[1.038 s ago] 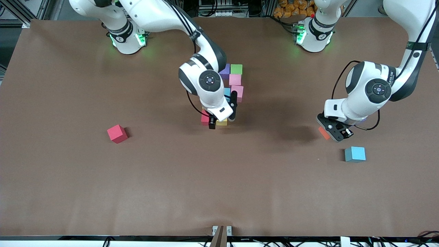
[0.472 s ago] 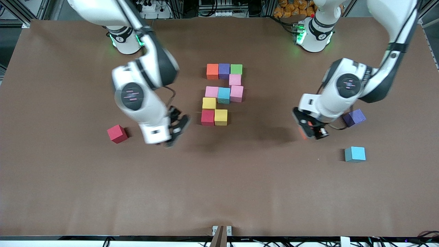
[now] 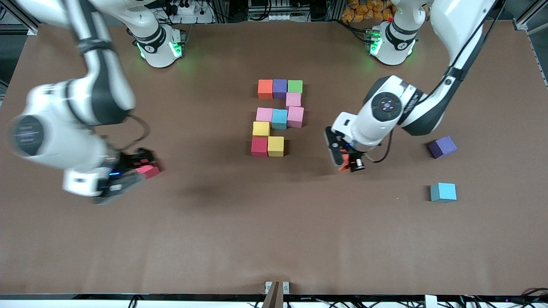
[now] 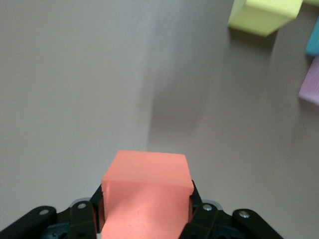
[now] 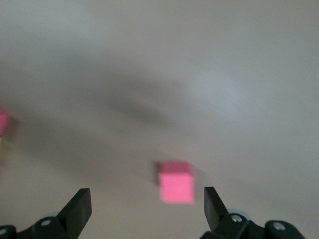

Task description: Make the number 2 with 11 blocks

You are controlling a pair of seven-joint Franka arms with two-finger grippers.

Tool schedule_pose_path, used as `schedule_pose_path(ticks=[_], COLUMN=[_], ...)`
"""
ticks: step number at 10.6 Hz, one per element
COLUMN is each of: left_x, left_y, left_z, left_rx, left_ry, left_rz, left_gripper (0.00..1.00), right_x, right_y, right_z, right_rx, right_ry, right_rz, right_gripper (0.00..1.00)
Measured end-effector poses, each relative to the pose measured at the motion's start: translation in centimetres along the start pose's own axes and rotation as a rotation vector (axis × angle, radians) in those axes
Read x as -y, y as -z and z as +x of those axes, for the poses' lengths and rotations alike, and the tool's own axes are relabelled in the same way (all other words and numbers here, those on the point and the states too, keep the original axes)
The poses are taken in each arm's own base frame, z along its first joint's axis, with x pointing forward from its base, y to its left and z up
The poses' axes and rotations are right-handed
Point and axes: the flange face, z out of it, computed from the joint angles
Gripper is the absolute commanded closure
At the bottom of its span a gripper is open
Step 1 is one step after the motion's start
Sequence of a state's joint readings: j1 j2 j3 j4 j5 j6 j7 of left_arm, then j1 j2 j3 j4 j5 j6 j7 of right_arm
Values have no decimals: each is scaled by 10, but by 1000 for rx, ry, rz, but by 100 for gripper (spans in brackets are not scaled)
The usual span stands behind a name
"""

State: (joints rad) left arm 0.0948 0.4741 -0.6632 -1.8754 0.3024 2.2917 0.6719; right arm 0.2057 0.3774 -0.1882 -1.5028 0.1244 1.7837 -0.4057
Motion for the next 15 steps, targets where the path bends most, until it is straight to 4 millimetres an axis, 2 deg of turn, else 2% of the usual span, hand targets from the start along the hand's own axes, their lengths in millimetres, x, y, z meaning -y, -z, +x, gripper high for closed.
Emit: schedule_pose_path(ticks=[1,2,3,5,7,10,15], left_x=[-7,-17,-28,-52,-72,-81,-103], left_y=[-8,-20,-32,-50,-59,-70,-84], left_z=[18,35,48,73,89,97,126], left_rx=[-11,-10,0,31,55,69,66], left_ry=[-20,-43,-68,-102,-125,-142,-131], left_rz=[-16,-33,-43,-46,-38,-50,-59], left_gripper=[100,100,100,100,100,100,100], right_x=[-46,-81,-105,-130,-137,-136,-133], right_y=[9,17,22,30,38,40,38], right_z=[-23,-45,-62,-83,-91,-90,-92], right_rx=[3,5,11,11,-1,0,23], right_ry=[-81,-149,-203,-290,-325,-336,-400], right_rz=[-8,-8,1,11,9,-5,13], right_gripper=[0,0,0,0,0,0,0])
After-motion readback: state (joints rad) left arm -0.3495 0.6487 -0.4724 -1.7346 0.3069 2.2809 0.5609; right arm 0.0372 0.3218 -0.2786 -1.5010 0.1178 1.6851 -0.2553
